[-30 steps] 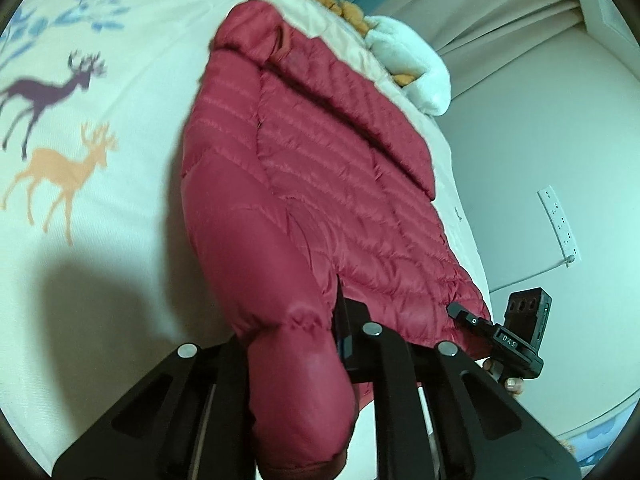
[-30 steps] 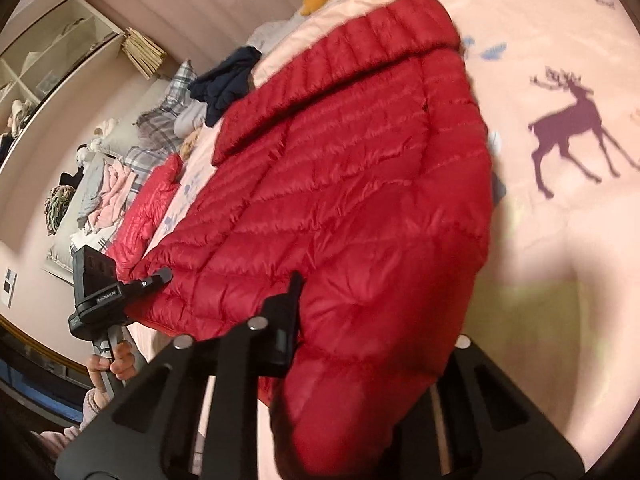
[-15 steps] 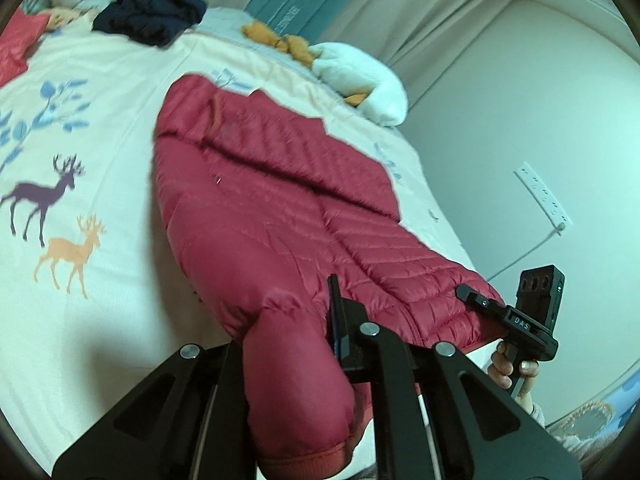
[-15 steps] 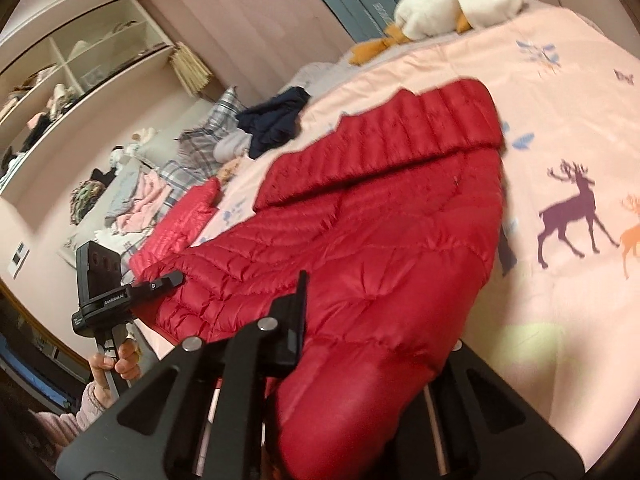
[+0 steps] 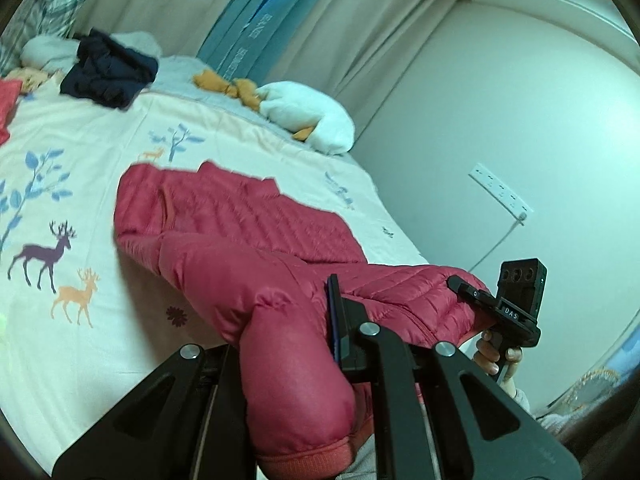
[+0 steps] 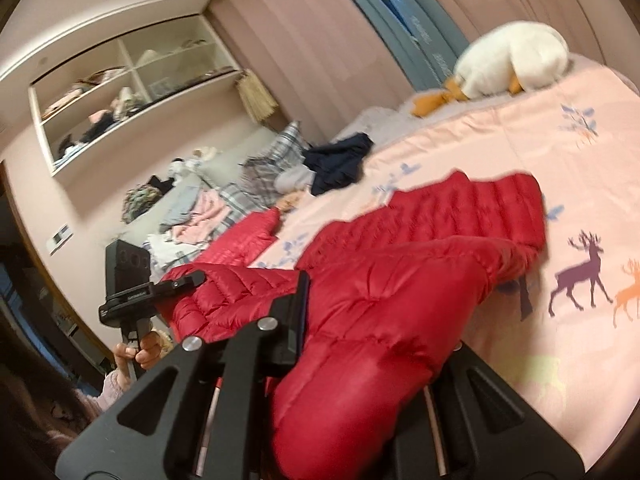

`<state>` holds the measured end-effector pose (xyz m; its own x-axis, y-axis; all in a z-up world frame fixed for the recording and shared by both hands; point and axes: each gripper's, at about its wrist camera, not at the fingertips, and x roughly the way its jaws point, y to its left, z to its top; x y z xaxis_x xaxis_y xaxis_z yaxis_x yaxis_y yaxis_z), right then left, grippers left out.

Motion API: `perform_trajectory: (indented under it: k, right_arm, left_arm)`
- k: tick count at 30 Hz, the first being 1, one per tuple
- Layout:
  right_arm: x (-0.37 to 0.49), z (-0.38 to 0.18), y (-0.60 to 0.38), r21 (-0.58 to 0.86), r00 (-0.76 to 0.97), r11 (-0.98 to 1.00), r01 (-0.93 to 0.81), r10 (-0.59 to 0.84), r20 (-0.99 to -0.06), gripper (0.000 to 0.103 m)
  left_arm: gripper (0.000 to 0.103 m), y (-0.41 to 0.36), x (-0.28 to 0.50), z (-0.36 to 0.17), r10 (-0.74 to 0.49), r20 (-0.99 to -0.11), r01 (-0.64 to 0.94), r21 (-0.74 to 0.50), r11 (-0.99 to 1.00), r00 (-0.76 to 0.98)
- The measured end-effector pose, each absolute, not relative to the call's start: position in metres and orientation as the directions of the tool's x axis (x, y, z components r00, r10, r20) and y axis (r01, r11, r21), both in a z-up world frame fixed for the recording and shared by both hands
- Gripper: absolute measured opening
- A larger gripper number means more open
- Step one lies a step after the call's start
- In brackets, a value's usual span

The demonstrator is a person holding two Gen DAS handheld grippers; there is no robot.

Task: Fold large clothes

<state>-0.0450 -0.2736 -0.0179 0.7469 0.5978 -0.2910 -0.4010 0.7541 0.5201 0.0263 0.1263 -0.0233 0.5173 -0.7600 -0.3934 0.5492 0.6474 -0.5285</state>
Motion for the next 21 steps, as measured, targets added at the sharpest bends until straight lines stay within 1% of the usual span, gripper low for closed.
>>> perform_trajectory:
  k: [3,10,14,17,21]
  right_arm:
    - [-0.059,-0.007,-0.273,0.497,0.743,0.738,-0.457,0.624,-0.242,0.012]
    - [-0.095,0.020,-0.270,0.421,0.719,0.699,-0.578,0.680,-0.141,0.013]
    - [-0.108,0.031,-0.269,0.389,0.702,0.676,-0.626,0.705,-0.097,0.014]
    - [-0.112,0.038,-0.273,0.390,0.688,0.646,-0.656,0.725,-0.045,0.014]
    - [-0.102,0.038,-0.279,0.406,0.702,0.649,-0.644,0.712,-0.026,0.015]
  left_arm:
    - [0.011,0.127,0.018,-0.012,-0.775,-0.366,0.589,-0.504,0.631,0.516]
    - [0.011,0.136,-0.008,0.013,-0.832,-0.255,0.696,-0.459,0.552,0.492]
    - [0.011,0.141,-0.019,0.021,-0.861,-0.195,0.736,-0.452,0.504,0.470]
    - [0.011,0.143,-0.022,0.024,-0.876,-0.154,0.754,-0.456,0.473,0.456]
    - [0.012,0.145,-0.019,0.023,-0.864,-0.144,0.746,-0.450,0.491,0.482]
